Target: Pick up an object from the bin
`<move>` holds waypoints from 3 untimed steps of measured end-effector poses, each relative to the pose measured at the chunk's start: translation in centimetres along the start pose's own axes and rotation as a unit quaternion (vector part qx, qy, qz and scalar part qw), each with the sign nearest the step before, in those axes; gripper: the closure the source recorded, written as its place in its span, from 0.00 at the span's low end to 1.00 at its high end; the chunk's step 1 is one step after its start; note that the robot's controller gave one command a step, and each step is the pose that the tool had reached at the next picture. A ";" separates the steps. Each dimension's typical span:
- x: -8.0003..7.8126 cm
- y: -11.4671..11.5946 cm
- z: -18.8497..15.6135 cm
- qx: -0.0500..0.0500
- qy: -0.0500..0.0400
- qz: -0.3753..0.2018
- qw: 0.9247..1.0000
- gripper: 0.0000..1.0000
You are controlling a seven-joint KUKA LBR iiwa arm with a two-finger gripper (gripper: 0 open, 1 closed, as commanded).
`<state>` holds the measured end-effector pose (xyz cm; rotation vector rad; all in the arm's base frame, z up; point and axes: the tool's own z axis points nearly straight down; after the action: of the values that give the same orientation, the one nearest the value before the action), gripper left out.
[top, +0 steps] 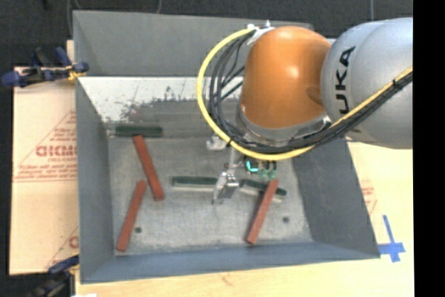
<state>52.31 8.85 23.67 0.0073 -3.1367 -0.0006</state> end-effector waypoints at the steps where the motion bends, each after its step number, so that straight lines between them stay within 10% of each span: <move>1: 0.0 0.0 -0.2 0.000 -0.001 0.000 1.000 0.00; 3: -1.9 1.7 5.3 0.000 -0.008 -0.118 0.993 0.00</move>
Offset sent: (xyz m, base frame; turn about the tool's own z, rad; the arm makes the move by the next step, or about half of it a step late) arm 0.0320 0.0503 -0.0245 -0.2829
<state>54.20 10.58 18.37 0.3802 -3.1297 -0.0021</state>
